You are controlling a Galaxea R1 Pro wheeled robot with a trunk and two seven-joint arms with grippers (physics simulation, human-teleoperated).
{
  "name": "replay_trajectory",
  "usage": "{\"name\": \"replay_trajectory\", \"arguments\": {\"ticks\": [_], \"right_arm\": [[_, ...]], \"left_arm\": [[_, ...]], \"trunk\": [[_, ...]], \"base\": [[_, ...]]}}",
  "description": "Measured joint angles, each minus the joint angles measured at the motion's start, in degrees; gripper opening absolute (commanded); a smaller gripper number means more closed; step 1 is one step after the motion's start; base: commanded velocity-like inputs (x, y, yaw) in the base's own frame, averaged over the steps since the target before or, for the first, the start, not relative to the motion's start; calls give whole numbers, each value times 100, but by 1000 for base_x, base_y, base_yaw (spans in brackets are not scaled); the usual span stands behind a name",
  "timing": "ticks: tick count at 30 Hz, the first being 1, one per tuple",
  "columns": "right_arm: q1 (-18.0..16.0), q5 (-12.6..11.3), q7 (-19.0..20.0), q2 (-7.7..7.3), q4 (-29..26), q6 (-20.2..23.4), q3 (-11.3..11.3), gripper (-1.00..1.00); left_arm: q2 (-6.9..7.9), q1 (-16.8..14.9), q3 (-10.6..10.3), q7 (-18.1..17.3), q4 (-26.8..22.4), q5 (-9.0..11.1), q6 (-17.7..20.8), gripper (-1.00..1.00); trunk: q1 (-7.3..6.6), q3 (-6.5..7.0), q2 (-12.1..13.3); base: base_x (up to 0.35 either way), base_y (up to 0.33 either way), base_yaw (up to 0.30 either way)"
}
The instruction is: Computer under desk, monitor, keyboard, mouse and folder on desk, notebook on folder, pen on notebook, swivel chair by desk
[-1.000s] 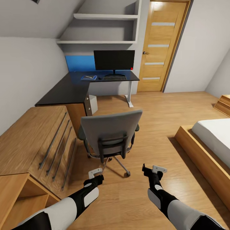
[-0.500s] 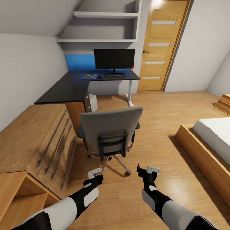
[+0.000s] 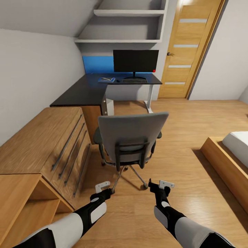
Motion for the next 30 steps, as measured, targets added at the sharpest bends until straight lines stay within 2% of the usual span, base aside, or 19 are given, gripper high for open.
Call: {"name": "replay_trajectory", "arguments": {"ticks": [8,16,30], "right_arm": [[3,111,27,-20,21,-17,-1,100],[8,429,31,-28,28,-23,-1,100],[9,480,27,8,18,-34,5,100]], "left_arm": [[-34,0,-15,-3,-1,-10,2,100],[-106,0,-23,2,-3,-15,5,100],[-136,0,-24,5,0,-9,12,100]], "trunk": [[176,-147,-321],[352,-291,-642],[659,-542,-1203]], "base": [[0,0,30],[0,0,4],[0,0,0]]}}
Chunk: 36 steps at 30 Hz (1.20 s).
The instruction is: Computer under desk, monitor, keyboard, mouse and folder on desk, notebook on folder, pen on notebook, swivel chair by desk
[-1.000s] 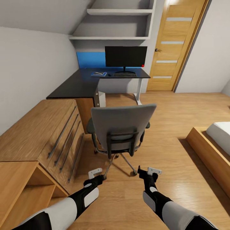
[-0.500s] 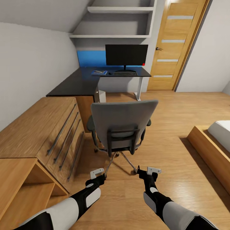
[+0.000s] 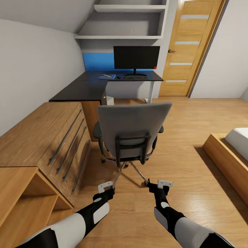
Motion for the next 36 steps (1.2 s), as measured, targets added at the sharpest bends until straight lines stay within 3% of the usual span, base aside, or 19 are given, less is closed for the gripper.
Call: {"name": "replay_trajectory", "arguments": {"ticks": [26,36], "right_arm": [[0,23,-5,-10,3,-12,-8,100],[0,13,-18,-10,1,-292,-8,100]], "left_arm": [[-1,0,0,-4,0,0,0,100],[-1,0,0,-15,-7,-15,-1,100]], "trunk": [[571,-467,-1043],[791,-646,-1444]], "base": [[0,0,0],[0,0,0]]}}
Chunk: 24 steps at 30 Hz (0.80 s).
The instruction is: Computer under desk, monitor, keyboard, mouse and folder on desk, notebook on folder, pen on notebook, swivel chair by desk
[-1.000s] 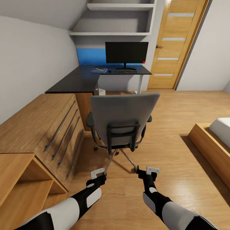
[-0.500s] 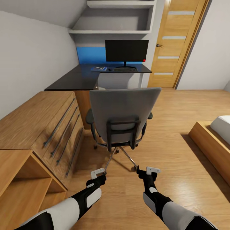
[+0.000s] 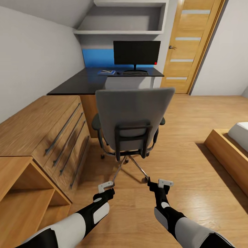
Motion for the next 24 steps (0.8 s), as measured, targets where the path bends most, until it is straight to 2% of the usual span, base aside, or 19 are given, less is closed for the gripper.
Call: {"name": "replay_trajectory", "arguments": {"ticks": [9,15,18,20,24], "right_arm": [[0,21,29,-23,-157,-37,9,100],[1,27,99,-70,-617,58,4,100],[1,37,121,-104,-874,211,-4,100],[-3,46,147,-167,-1085,479,-12,100],[-13,50,216,-304,-1304,925,-21,100]], "left_arm": [[-81,0,-8,16,-8,-17,2,100],[-127,0,-4,17,-85,-39,52,100],[-146,1,-1,73,-230,-50,250,100],[-146,-9,9,260,-421,-50,588,100],[-146,-162,13,713,-657,-14,930,100]], "trunk": [[198,-162,-361],[329,-269,-602],[395,-323,-722],[439,-359,-802],[527,-431,-962]], "base": [[0,0,0],[0,0,0],[0,0,0],[0,0,0],[0,0,0]]}}
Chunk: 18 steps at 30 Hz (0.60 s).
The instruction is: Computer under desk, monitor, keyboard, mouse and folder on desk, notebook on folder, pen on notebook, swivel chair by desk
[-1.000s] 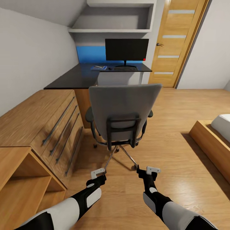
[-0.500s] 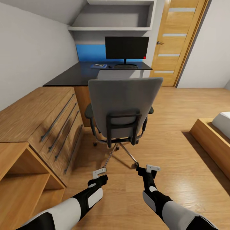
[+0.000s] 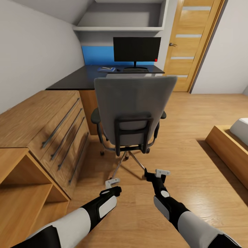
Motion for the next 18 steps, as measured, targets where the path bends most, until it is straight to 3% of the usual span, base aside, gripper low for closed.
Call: {"name": "replay_trajectory", "arguments": {"ticks": [4,11,14,18], "right_arm": [[-14,-21,257,-152,-117,379,-12,100],[-16,-8,593,-205,-117,512,19,100],[-15,-5,638,-220,-108,517,25,100],[-13,2,672,-242,-103,460,23,100]], "left_arm": [[0,-236,9,458,-142,8,153,100],[0,-341,14,657,-181,10,172,100],[0,-351,26,675,-146,4,62,100],[0,-360,29,697,29,-32,-379,100]], "trunk": [[88,-72,-160],[242,-198,-441],[308,-252,-561],[396,-323,-722]], "base": [[0,0,0],[0,0,0],[0,0,0],[0,0,0]]}}
